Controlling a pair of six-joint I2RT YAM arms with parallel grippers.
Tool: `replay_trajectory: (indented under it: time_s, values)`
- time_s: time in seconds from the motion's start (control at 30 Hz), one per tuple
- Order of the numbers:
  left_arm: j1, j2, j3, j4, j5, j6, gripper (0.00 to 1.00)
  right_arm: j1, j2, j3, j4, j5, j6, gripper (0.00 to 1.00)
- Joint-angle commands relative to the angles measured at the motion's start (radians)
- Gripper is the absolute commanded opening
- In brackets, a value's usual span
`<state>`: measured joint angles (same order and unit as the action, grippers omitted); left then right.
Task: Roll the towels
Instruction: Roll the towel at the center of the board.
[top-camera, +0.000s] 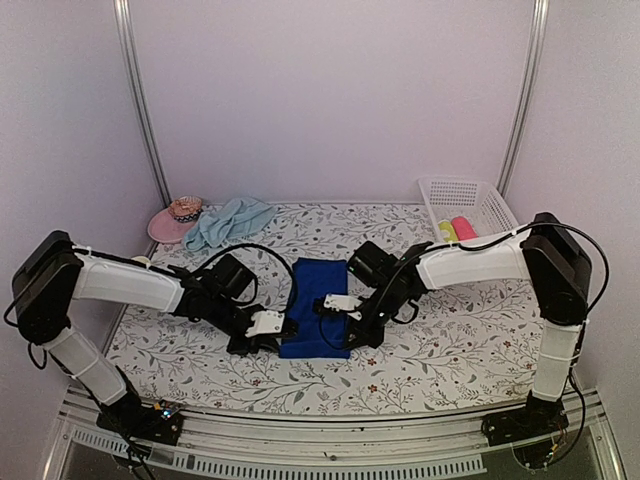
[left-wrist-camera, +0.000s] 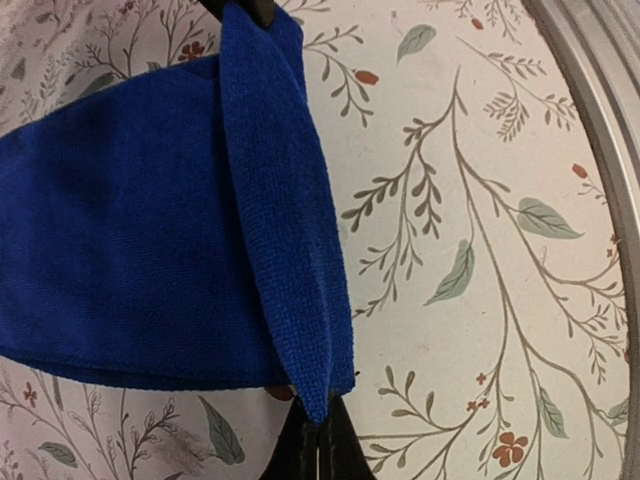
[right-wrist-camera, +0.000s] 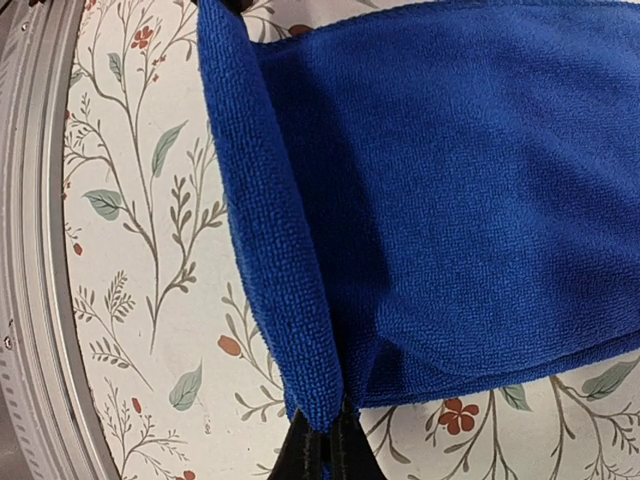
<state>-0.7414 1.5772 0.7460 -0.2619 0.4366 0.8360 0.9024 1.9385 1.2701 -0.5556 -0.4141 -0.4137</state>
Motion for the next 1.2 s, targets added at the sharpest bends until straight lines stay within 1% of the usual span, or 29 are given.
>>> replay_trajectory:
  time_s: [0.0, 0.37, 0.53, 0.57, 0.63, 0.77, 0.87, 0.9, 0.93, 1.07, 1.13, 1.17]
  values:
    - [0.018, 0.026, 0.019, 0.007, -0.020, -0.025, 0.00, -0.005, 0.034, 0.039, -0.027, -0.016, -0.011, 0.04]
    - [0.019, 0.087, 0.060, 0.046, -0.078, -0.065, 0.00, -0.015, 0.083, 0.073, -0.026, 0.047, 0.011, 0.10]
    - [0.019, 0.099, 0.054, 0.065, -0.112, -0.075, 0.00, -0.018, 0.094, 0.080, -0.025, 0.084, 0.026, 0.18]
    - [0.019, 0.100, 0.051, 0.069, -0.117, -0.075, 0.00, -0.018, 0.094, 0.082, -0.024, 0.091, 0.028, 0.18]
    - [0.020, 0.102, 0.047, 0.080, -0.135, -0.080, 0.01, -0.018, 0.095, 0.088, -0.025, 0.124, 0.041, 0.26]
    - [0.021, 0.100, 0.043, 0.092, -0.160, -0.084, 0.09, -0.017, 0.097, 0.089, -0.025, 0.164, 0.062, 0.35]
    - [0.020, 0.094, 0.041, 0.107, -0.174, -0.091, 0.17, -0.018, 0.100, 0.087, -0.026, 0.182, 0.073, 0.36]
    - [0.020, 0.091, 0.038, 0.110, -0.179, -0.093, 0.20, -0.018, 0.099, 0.085, -0.027, 0.188, 0.075, 0.37]
    - [0.020, 0.087, 0.037, 0.113, -0.184, -0.094, 0.25, -0.018, 0.099, 0.084, -0.027, 0.199, 0.077, 0.37]
    - [0.021, 0.064, 0.023, 0.131, -0.210, -0.096, 0.36, -0.018, 0.088, 0.085, -0.027, 0.216, 0.087, 0.41]
    - [0.022, 0.035, 0.007, 0.144, -0.219, -0.092, 0.46, -0.017, 0.082, 0.089, -0.026, 0.218, 0.091, 0.43]
    - [0.021, 0.016, -0.007, 0.156, -0.225, -0.089, 0.50, -0.017, 0.081, 0.093, -0.026, 0.219, 0.095, 0.43]
